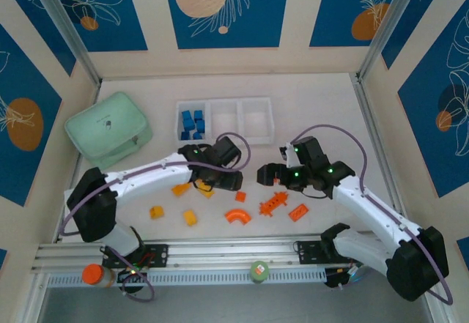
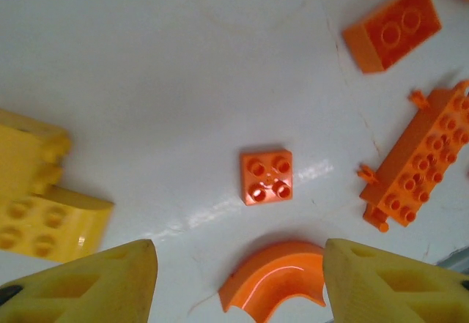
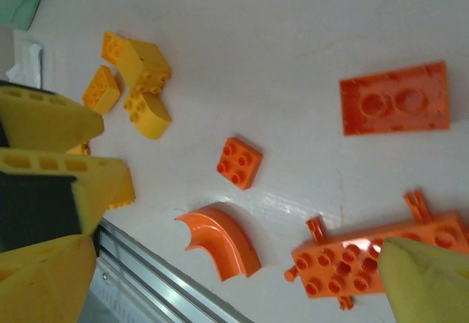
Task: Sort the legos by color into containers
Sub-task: Pick up the lego from the middle-left of the table.
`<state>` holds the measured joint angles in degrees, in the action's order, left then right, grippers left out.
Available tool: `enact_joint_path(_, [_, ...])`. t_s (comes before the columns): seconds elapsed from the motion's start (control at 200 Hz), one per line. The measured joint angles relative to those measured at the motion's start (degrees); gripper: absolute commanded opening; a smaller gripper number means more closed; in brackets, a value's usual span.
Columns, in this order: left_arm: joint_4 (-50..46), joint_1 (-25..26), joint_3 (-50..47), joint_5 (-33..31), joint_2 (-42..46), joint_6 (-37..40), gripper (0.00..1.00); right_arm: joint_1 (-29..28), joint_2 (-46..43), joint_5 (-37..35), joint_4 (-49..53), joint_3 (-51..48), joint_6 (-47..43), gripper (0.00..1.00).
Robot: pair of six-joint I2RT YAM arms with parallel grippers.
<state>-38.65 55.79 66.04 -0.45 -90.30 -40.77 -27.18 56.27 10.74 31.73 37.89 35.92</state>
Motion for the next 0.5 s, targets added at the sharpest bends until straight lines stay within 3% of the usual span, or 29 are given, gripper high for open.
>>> enact_joint_path(0.215, [1.18,4.33,0.02,-0.13,-7.19,-3.06,0.62,2.08,-3.41,-0.24,2.21,-3.43,2.34,0.99])
enact_joint_path(0.5, [2.29,5.49,2.1,-0.57,-12.92,-4.87,0.62,3.8,-3.87,0.15,3.08,-4.28,2.69,0.99])
